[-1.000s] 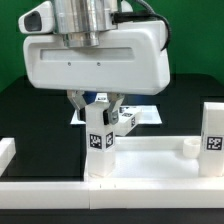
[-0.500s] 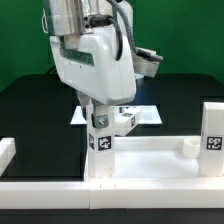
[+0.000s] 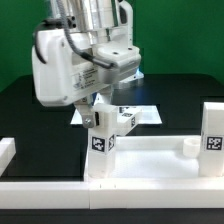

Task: Assemble desk

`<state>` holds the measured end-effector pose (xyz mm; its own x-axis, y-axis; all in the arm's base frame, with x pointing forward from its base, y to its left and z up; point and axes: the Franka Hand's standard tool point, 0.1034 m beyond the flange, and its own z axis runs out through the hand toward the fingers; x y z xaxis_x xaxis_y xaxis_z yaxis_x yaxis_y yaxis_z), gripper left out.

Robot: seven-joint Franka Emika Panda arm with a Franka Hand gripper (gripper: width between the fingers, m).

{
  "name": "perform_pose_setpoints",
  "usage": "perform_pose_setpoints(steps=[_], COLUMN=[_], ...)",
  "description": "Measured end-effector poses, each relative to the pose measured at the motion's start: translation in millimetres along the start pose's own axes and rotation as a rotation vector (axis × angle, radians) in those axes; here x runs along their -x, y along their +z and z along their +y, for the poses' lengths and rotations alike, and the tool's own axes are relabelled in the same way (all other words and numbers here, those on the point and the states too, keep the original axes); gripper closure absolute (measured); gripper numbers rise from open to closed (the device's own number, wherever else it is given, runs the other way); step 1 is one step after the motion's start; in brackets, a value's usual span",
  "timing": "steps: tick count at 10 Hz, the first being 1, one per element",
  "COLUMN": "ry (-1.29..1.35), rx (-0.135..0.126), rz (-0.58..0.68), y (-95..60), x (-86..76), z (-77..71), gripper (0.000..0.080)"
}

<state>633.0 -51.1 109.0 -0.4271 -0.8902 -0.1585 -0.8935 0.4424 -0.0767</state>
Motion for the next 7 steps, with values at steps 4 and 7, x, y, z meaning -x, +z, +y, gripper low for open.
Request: perform_pose_setpoints(steps=[4,7], ry=[-0.405,-0.602], rx=[0.012,0.016], rz=[0.013,0.016], y=[-0.2,0.5], x=[9.9,10.7], z=[2.1,2.7], gripper=[0.0293,0.0159])
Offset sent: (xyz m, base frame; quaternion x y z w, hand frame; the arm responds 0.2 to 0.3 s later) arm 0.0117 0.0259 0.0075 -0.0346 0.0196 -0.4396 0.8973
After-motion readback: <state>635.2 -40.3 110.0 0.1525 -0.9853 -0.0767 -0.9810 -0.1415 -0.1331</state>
